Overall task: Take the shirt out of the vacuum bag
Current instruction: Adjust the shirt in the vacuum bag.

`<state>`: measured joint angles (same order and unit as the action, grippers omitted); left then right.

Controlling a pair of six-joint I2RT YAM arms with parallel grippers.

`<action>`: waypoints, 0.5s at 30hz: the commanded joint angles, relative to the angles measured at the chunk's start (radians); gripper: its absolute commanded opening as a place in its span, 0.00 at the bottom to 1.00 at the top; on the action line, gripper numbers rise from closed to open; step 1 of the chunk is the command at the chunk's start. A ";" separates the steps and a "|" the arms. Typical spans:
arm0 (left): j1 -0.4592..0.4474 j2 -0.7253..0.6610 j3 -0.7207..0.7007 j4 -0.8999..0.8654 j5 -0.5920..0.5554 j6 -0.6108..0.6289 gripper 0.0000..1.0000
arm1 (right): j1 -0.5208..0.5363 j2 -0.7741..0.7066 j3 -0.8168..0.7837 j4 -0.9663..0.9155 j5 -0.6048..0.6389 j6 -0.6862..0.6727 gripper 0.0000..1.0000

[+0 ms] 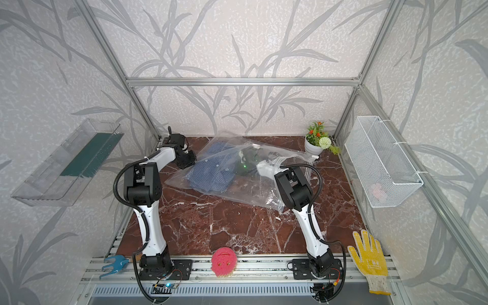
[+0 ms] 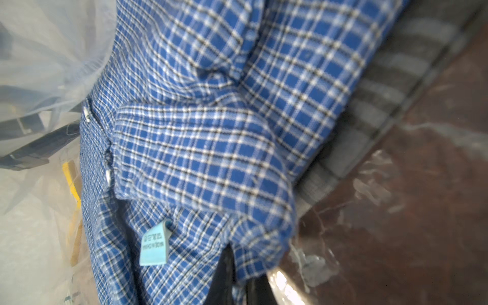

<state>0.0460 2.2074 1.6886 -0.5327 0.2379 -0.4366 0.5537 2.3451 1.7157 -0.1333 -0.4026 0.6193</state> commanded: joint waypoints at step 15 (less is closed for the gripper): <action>0.017 0.140 0.128 -0.191 -0.064 -0.033 0.00 | -0.004 -0.049 -0.115 -0.117 -0.020 -0.052 0.00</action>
<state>0.0566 2.2982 1.8194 -0.6453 0.2028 -0.4492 0.5514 2.3283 1.6798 -0.1310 -0.4122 0.5926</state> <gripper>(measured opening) 0.048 0.088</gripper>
